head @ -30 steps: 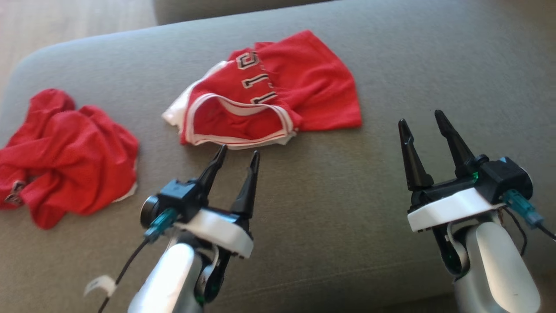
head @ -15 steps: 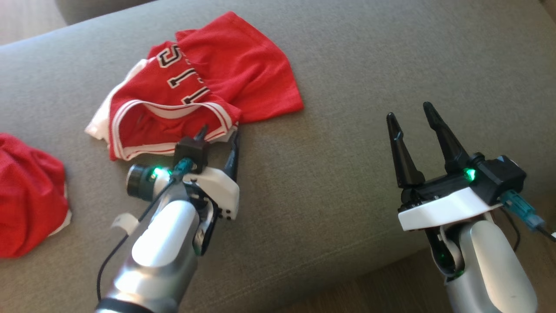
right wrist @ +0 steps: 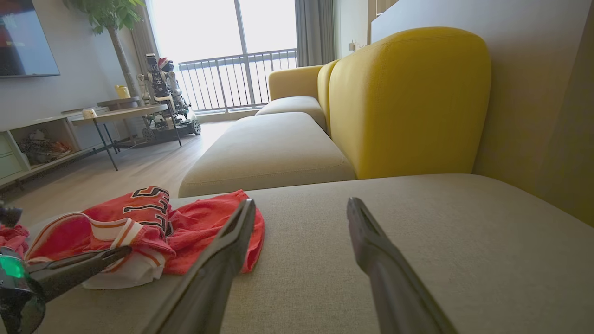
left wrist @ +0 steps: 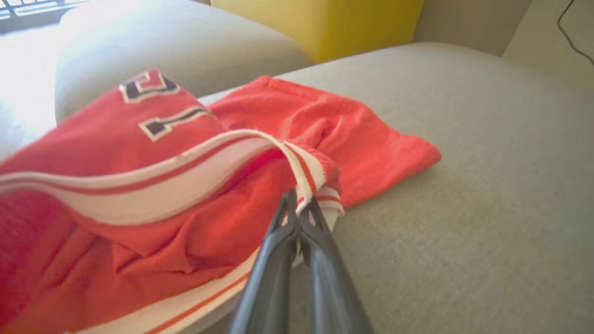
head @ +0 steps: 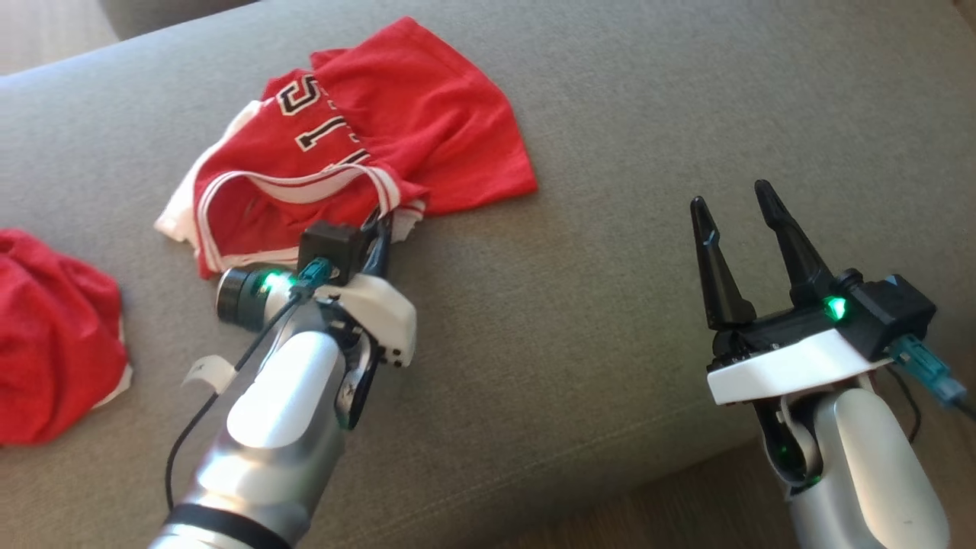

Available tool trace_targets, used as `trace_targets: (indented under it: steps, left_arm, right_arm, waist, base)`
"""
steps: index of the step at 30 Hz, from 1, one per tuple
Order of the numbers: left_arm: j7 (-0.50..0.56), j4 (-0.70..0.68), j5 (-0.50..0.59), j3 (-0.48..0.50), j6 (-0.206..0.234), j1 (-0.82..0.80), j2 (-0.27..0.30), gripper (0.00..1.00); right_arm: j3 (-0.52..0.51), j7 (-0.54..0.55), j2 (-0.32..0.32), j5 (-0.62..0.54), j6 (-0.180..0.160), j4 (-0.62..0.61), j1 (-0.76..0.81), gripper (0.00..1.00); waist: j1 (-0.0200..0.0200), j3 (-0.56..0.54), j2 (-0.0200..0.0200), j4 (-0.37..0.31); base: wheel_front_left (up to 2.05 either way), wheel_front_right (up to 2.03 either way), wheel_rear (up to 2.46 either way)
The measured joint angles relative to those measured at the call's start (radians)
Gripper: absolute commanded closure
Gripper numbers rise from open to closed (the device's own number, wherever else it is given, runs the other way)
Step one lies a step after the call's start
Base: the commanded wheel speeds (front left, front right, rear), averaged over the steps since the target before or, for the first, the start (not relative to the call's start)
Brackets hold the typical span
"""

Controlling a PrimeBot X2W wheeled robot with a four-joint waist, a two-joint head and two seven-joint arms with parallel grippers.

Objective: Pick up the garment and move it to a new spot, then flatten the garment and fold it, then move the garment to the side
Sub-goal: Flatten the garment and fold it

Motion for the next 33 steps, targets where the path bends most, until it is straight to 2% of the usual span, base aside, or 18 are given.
trace_targets:
  steps: [1,9,13,16,20,22,25,28,33]
  left_arm:
    - [0.000,0.000,0.000,0.000,0.000,0.000,0.000,1.00]
    - [-0.001,-0.307,0.009,-0.017,-0.031,0.140,0.012,1.00]
    - [-0.001,-0.461,0.020,-0.008,-0.021,0.200,0.063,1.00]
    - [0.006,-0.593,0.035,0.015,0.005,0.207,0.112,1.00]
    - [0.065,-0.728,0.040,0.073,0.019,0.195,0.190,1.00]
    - [0.100,-0.732,0.051,0.087,0.013,0.172,0.235,1.00]
    - [0.166,-0.677,0.053,0.095,-0.033,0.102,0.279,1.00]
    - [0.209,-0.566,0.066,0.076,-0.083,0.021,0.309,1.00]
    - [0.220,-0.353,0.083,0.060,-0.136,-0.080,0.332,1.00]
  right_arm:
    - [0.000,0.000,0.000,0.000,0.000,0.000,0.000,0.00]
    - [-0.024,0.000,0.000,-0.002,0.000,0.012,0.007,0.00]
    - [-0.031,0.000,0.000,-0.002,0.000,0.022,0.035,0.00]
    - [-0.031,0.000,0.001,-0.001,0.000,0.023,0.046,0.00]
    - [-0.029,0.000,0.001,-0.001,0.000,0.020,0.044,0.00]
    - [-0.016,0.000,0.000,0.001,0.000,0.016,0.041,0.00]
    - [0.015,0.000,0.001,0.009,0.000,0.011,0.034,0.00]
    - [0.036,0.000,0.001,0.010,0.000,0.011,0.022,0.00]
    - [0.067,0.000,0.001,0.021,0.000,0.009,-0.029,0.00]
  waist:
    - [0.0000,0.000,0.0000,0.000]
    - [0.0000,-0.058,0.0000,0.074]
    - [0.0000,-0.095,0.0000,0.116]
    - [0.0000,-0.119,0.0000,0.142]
    - [0.0000,-0.127,0.0000,0.160]
    - [0.0000,-0.118,0.0000,0.155]
    - [0.0000,-0.101,0.0000,0.135]
    - [0.0000,-0.081,0.0000,0.105]
    - [0.0000,-0.039,0.0000,0.036]
  base:
    - [0.00,0.00,0.00]
    - [0.00,0.00,0.00]
    - [0.00,0.00,0.00]
    - [0.00,0.00,0.00]
    - [0.00,0.00,0.00]
    - [0.00,0.00,0.00]
    - [0.00,0.00,0.00]
    - [0.00,0.00,0.00]
    - [0.00,0.00,0.00]
